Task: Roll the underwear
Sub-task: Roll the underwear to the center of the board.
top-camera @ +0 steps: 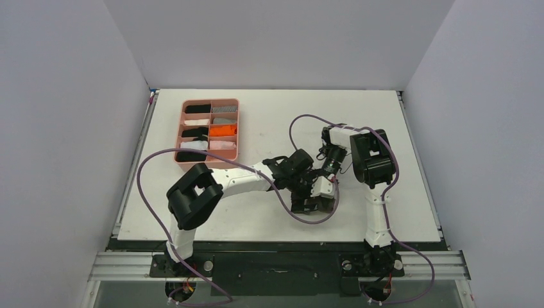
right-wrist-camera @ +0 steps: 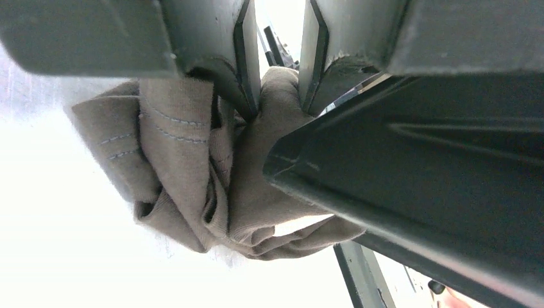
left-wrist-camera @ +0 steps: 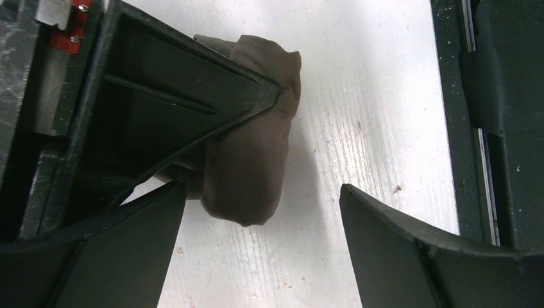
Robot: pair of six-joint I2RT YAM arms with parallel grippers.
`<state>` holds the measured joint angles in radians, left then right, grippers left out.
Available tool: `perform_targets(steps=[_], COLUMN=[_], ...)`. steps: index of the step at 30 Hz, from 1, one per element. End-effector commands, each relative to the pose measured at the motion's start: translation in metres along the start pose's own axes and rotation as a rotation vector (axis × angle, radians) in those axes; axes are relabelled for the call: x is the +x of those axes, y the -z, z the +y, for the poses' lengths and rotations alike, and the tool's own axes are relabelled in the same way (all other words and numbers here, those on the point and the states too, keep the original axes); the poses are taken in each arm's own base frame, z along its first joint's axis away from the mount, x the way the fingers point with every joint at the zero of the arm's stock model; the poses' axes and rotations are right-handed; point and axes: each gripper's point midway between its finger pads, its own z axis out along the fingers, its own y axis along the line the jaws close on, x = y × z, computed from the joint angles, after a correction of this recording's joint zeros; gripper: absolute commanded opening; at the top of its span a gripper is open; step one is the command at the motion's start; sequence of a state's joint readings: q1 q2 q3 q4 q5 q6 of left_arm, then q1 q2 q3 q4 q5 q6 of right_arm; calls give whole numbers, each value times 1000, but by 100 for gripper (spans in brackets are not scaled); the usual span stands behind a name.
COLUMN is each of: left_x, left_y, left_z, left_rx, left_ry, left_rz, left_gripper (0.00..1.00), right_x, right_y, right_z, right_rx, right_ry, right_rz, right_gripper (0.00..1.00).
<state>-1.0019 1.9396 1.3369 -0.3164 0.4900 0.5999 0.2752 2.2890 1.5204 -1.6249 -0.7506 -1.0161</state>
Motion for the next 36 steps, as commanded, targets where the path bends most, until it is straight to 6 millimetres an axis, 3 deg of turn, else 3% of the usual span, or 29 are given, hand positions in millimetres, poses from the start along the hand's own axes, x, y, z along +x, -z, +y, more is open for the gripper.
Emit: perform_targets(steps=[1, 8, 19, 25, 32, 34, 35, 36], left_x=[-16, -11, -5, 0, 11, 14, 13, 16], left_y=[-9, -19, -38, -45, -52, -53, -53, -53], left_z=[11, 4, 8, 7, -11, -13, -13, -14], left_rx=[-18, -9, -62, -65, 28, 42, 44, 47], left_ry=[-64, -36, 53, 96, 177, 202, 207, 222], left_rz=[-21, -31, -56, -51, -8, 14, 16, 30], left_gripper=[87, 77, 61, 40, 0, 0, 0, 0], right_x=[-9, -9, -12, -13, -17, -18, -18, -18], right_y=[-3, -3, -4, -4, 2, 6, 9, 11], right_z=[-26, -25, -24, -25, -23, -22, -21, -22], right_rx=[70, 66, 54, 52, 78, 96, 109, 120], right_ry=[88, 95, 93, 89, 92, 91, 88, 78], right_rz=[-10, -15, -22, -25, -37, -46, -49, -53], right_gripper=[0, 0, 0, 0, 0, 0, 16, 22])
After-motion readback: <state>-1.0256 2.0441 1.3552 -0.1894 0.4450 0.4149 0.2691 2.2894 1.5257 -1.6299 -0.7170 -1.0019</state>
